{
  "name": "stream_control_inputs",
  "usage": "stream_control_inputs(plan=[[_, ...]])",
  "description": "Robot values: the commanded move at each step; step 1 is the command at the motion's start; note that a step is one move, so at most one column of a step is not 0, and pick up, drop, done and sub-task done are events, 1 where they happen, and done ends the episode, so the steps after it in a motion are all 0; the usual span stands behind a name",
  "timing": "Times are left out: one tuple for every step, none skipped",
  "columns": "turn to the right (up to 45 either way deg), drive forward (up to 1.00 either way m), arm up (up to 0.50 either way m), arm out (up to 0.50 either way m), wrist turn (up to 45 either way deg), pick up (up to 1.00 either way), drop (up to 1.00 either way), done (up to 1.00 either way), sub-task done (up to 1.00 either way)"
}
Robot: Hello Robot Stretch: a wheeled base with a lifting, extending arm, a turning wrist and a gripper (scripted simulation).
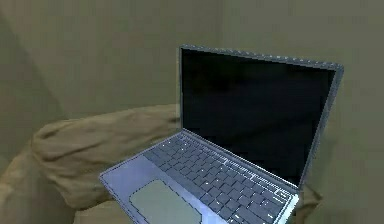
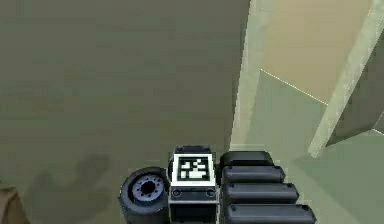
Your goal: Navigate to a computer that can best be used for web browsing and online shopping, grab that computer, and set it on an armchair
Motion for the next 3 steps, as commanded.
stream_control_inputs(plan=[[-45.0, 0.0, 0.0, 0.0, 0.0, 0.0, 0.0, 0.0, 0.0], [-45.0, 0.0, 0.0, 0.0, 0.0, 0.0, 0.0, 0.0, 0.0], [-27.0, 0.0, 0.0, 0.0, 0.0, 0.0, 0.0, 0.0, 0.0]])
